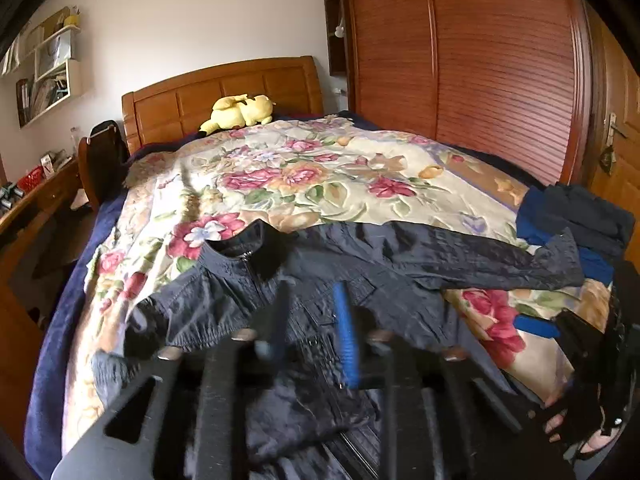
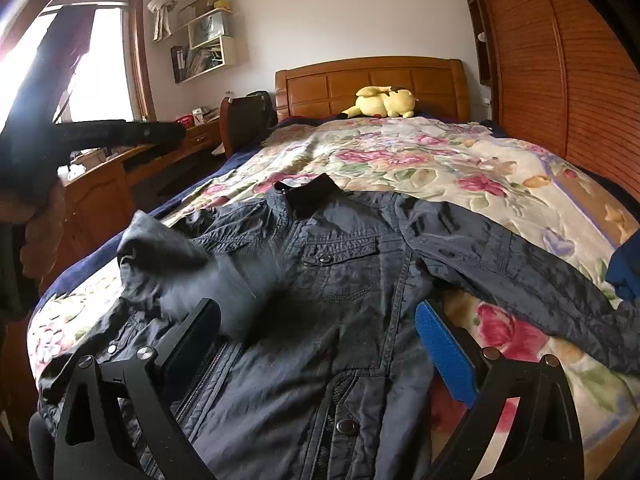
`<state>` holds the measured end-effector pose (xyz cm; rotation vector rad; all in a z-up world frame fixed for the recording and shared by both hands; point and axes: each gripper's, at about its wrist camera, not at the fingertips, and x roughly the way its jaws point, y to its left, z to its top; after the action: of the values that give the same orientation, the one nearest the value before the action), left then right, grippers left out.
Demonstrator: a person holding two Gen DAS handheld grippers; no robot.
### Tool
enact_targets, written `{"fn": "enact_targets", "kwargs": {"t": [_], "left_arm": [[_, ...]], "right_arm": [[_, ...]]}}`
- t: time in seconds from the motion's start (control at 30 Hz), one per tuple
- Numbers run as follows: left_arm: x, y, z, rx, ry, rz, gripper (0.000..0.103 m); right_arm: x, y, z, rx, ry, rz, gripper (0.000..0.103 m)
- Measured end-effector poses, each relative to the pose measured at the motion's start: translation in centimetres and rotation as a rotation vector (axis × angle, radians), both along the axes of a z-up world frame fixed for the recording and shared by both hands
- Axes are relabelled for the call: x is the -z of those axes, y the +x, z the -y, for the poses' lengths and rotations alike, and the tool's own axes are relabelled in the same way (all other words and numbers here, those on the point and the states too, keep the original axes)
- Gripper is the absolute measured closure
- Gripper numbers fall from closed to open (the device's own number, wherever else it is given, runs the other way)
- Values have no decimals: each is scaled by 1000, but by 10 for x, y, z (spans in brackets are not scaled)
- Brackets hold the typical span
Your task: Fold large clothes
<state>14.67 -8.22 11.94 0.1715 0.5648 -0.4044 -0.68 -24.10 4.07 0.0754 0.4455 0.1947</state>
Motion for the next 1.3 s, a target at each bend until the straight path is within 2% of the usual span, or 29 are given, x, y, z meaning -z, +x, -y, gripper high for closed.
{"fn": "enact_targets", "kwargs": {"t": [0.07,0.13,0.5,0.7,0.83,1.03,1.17,1.3], "left_arm": [[0,-6,-6,-9,-9,10,71],[2,-13,-16,-13,-19,21,65],[25,-46,-78,-64,-29,39,63],[44,-61,-111,-101,-85,24,56],[59,-68,-126,-130,-111,30,52],[80,-69,-148,-173,-153,22,49],[89,-68,-164,-188,-169,20,48],[93,-66,-180,-201,-173,10,47]], "right_arm": [[0,1,-2,1,2,0,5],[1,2,0,-1,-1,3,5],[-2,7,-13,-17,-54,13,5],[-11,9,-18,-42,-83,21,5],[-15,14,-24,-42,-159,21,5],[-20,49,-40,-86,-249,-23,8],[-16,91,-60,-156,-302,-100,16],[3,134,-75,-201,-330,-201,23]]}}
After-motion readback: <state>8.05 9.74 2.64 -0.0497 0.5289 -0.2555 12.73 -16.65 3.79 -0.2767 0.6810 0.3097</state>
